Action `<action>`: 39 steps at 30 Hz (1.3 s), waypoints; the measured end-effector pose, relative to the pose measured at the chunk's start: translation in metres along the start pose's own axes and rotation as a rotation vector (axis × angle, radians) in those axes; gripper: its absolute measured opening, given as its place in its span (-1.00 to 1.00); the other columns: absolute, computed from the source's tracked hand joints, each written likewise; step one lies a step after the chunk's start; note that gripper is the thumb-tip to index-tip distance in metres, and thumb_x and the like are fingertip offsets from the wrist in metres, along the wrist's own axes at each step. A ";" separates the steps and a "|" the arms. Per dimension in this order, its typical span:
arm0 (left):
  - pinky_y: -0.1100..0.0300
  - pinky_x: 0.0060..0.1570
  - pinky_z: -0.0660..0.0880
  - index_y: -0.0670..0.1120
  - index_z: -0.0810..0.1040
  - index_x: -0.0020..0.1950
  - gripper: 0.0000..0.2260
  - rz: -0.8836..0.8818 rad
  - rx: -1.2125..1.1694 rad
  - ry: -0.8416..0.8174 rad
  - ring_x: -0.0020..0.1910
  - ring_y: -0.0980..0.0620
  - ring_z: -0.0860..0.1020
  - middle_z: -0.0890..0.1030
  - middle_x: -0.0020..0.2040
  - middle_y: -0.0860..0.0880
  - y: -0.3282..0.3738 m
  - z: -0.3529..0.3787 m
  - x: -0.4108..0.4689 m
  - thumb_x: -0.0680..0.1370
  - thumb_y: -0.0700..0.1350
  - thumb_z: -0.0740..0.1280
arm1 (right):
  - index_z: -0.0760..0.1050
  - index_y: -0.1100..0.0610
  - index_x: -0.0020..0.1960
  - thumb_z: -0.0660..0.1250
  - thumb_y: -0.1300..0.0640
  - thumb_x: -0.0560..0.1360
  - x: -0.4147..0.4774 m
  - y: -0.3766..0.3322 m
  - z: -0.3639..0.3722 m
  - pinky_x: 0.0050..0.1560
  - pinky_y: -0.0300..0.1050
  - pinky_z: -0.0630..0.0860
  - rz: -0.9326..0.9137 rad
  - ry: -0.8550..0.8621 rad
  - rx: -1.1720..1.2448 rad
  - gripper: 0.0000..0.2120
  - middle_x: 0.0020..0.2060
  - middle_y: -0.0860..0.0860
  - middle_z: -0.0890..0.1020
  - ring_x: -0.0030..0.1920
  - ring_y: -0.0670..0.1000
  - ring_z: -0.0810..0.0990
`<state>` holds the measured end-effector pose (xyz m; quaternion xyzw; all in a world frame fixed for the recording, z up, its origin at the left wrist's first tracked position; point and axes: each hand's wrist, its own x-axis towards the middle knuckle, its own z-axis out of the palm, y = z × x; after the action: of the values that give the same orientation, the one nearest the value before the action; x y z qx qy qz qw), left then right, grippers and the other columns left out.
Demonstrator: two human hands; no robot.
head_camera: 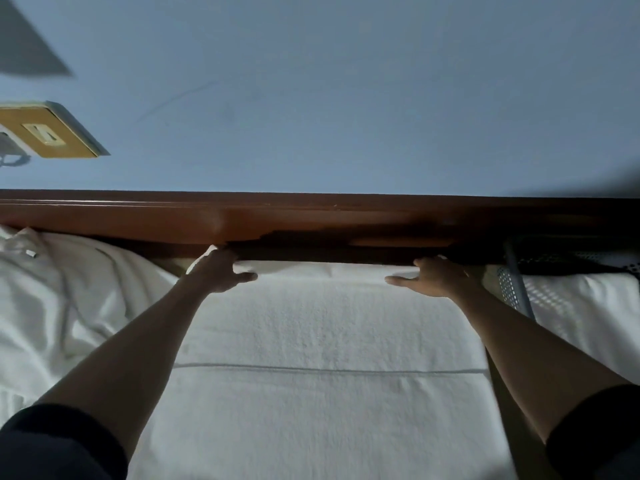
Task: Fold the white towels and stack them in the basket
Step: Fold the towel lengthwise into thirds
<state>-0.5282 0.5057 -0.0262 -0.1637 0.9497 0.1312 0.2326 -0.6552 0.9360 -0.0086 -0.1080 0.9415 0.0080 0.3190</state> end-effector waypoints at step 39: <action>0.06 0.00 0.51 -0.13 0.63 0.06 -0.83 -0.435 -1.007 0.594 -0.02 -0.12 0.62 0.66 -0.05 -0.09 -0.065 0.232 -0.331 0.52 -0.12 0.49 | 0.56 0.24 0.05 0.50 -0.01 0.49 -0.265 0.004 0.323 0.20 0.06 0.46 0.533 0.838 1.038 -0.66 0.21 0.30 0.48 0.14 0.24 0.54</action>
<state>-0.1341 0.6050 -0.0759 -0.4726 0.7403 0.4612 -0.1260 -0.2581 1.0198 -0.1063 0.2972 0.8617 -0.4051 -0.0718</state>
